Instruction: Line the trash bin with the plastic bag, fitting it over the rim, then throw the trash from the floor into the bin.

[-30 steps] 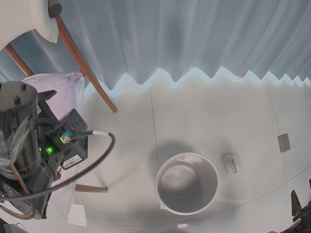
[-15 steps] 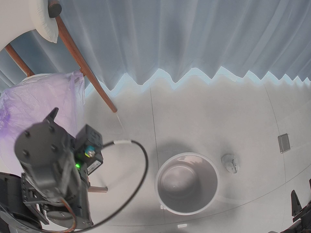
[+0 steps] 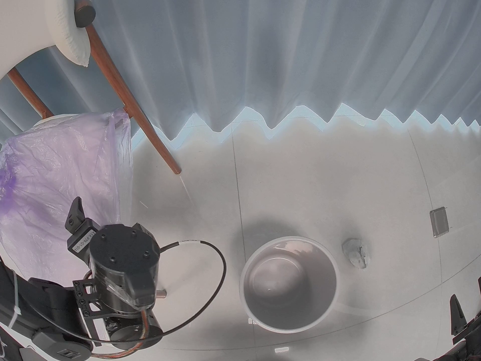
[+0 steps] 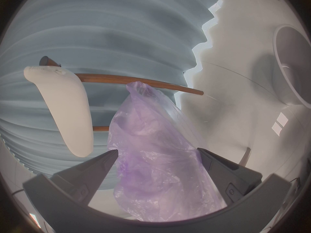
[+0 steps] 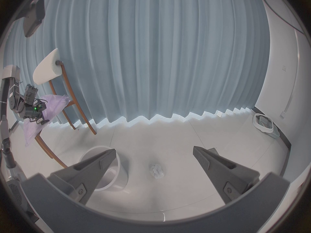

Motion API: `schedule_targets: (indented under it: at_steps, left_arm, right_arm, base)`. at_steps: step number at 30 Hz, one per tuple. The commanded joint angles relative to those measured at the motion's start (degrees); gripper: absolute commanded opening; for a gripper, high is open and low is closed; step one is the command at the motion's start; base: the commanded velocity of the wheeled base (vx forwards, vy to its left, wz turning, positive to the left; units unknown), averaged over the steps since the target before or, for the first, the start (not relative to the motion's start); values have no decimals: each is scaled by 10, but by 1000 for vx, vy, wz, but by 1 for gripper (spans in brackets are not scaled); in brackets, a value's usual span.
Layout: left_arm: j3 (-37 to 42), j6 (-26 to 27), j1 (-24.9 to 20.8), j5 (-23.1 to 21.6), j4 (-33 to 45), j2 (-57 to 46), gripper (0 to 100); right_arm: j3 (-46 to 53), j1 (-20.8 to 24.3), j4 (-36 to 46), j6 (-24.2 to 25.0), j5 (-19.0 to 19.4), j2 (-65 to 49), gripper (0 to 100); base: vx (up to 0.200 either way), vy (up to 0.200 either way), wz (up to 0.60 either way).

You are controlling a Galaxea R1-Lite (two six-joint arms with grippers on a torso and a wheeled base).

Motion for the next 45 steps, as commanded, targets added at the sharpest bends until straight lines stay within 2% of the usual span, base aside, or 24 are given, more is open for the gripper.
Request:
schedule_targets:
  at_steps: [1,5,10,17,21,42,45]
  left_arm:
    - [1,-7,3,0,-21,39,100]
    - [0,-7,-4,-3,-40,55,100]
    - [-4,-4,-40,-12,-83,91,100]
    - [16,-5,-36,-11,-86,100,100]
    - [15,-5,-9,-9,-86,101,100]
    - [-3,2,49,-9,-108,106,100]
    - [-17,28,60,-9,-110,102,100]
  right_arm:
    - [10,0,0,0,0,-10,100]
    - [10,0,0,0,0,-10,100]
    - [10,0,-1,0,1,-10,100]
    - [10,0,0,0,0,-10,100]
    - [10,0,-1,0,0,-10,100]
    - [10,-1,0,0,0,-10,100]
    - [10,-1,0,0,0,-10,100]
  base:
    - [0,0,0]
    - [0,0,0]
    - [0,0,0]
    - [0,0,0]
    - [0,0,0]
    - [0,0,0]
    - [0,0,0]
